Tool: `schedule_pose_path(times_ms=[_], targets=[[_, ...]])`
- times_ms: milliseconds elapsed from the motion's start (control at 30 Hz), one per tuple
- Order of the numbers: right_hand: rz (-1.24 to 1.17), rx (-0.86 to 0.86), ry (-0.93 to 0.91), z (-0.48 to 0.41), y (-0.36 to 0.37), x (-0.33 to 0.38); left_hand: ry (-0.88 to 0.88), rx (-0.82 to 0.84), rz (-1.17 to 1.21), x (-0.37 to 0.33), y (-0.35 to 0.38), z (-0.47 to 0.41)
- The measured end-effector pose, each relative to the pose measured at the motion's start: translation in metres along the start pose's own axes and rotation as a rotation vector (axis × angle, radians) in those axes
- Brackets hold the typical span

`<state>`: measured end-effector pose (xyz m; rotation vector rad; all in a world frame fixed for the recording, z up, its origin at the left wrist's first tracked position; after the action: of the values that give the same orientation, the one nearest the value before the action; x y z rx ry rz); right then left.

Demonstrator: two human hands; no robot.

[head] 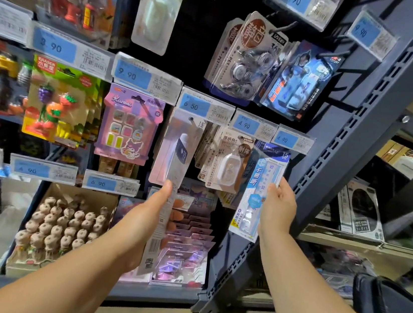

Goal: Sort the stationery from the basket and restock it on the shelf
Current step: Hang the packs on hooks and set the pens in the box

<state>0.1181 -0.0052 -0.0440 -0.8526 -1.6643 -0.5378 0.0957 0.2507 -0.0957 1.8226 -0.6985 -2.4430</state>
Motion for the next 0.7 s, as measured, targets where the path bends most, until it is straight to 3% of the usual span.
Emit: schedule_pose_path(times_ms=[167,367,467,533,600,700], targets=[[0.026,-0.021,0.001,-0.007,0.005,0.001,0.018,-0.022,0.017,-0.004,-0.002,0.000],[0.038,-0.174,0.064,-0.016,0.008,-0.002,0.013,-0.018,-0.009,-0.008,-0.002,0.001],[0.160,-0.217,0.090,-0.016,0.009,-0.006,0.012,-0.008,-0.022,-0.008,-0.004,0.002],[0.300,-0.225,0.005,-0.008,0.010,-0.002,0.010,-0.007,-0.016,-0.007,-0.005,0.005],[0.328,-0.144,-0.087,0.006,0.015,0.005,0.010,-0.004,0.000,-0.005,-0.004,0.007],[0.231,0.208,-0.218,0.035,0.031,0.022,-0.005,0.034,0.061,-0.003,-0.003,0.006]])
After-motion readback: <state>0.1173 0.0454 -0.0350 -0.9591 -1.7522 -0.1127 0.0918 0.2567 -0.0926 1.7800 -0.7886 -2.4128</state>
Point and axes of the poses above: each hand's wrist, its own z-axis away from the middle knuckle, its own y-axis out of the palm, x = y × z, the point moved 3 cm from there along -z, towards the middle knuckle, and after that the axes turned 1 degree about -x, right-handed, at the moved point
